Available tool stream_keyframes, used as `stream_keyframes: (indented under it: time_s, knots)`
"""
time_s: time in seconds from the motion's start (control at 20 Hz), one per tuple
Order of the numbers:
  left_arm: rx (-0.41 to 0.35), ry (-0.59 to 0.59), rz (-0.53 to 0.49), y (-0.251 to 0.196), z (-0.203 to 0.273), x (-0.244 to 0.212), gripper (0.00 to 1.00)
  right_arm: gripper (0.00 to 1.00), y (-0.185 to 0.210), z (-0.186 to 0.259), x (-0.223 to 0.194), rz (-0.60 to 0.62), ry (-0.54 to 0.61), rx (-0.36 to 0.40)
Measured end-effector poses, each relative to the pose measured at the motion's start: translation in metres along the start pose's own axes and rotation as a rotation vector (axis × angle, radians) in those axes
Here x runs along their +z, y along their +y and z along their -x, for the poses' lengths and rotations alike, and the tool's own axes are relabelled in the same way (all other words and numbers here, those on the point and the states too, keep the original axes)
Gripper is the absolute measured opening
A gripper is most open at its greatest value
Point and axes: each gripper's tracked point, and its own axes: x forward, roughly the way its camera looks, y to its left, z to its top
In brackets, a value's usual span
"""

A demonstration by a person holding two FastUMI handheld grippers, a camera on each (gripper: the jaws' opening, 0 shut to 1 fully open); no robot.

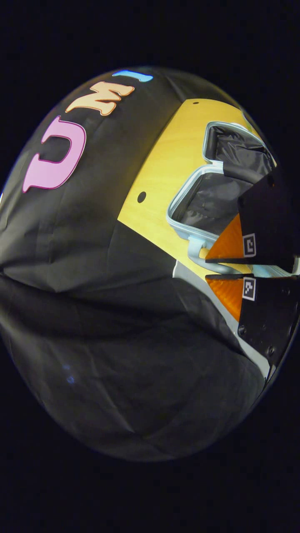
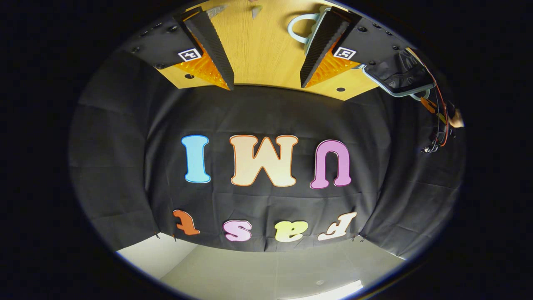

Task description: First open the suitcase, pack the skin care products into it, and then close the suitcase.

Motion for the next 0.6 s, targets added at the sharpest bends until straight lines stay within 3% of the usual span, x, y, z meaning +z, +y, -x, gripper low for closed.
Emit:
stream_keyframes:
  time_s: [0.2, 0.25, 0.4, 0.6]
  knots:
    - [-0.053, -0.152, 0.018, -0.022, 0.021, 0.026, 0.08, 0.98, -0.006, 0.001, 0.003, 0.002, -0.009, -0.003]
    - [-0.070, -0.214, 0.020, -0.030, 0.037, 0.037, 0.14, 0.98, -0.010, 0.002, 0.005, 0.001, -0.014, -0.005]
    - [-0.053, -0.421, 0.000, -0.057, 0.072, 0.064, 0.77, 0.99, -0.027, 0.008, 0.017, -0.007, -0.057, -0.018]
    - [-0.070, -0.657, 0.010, -0.118, 0.132, 0.084, 0.89, 0.98, -0.059, 0.014, 0.031, 0.008, -0.104, -0.024]
